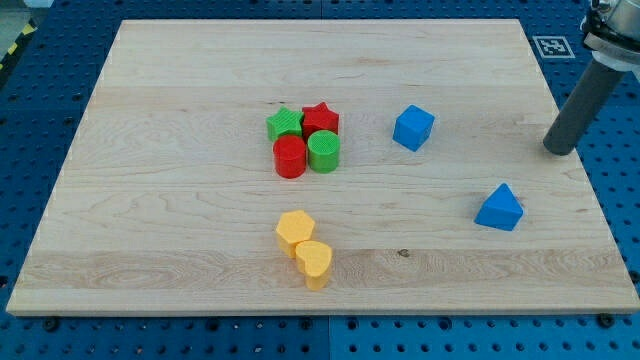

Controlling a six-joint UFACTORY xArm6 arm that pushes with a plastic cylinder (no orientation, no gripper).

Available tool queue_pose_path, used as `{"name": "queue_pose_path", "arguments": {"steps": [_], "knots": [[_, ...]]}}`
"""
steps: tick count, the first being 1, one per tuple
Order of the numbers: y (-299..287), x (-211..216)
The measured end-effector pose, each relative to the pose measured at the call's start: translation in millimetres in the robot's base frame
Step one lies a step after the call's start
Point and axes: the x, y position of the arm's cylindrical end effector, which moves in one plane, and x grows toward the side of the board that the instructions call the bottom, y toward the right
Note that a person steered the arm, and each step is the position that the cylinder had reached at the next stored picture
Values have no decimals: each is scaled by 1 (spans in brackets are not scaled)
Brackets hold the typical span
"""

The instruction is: Move blue triangle below blue cube

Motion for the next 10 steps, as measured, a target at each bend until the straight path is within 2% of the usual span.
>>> {"name": "queue_pose_path", "arguments": {"steps": [4,5,6,10], "knots": [[-7,5],[-9,28],[-31,40],[-91,41]]}}
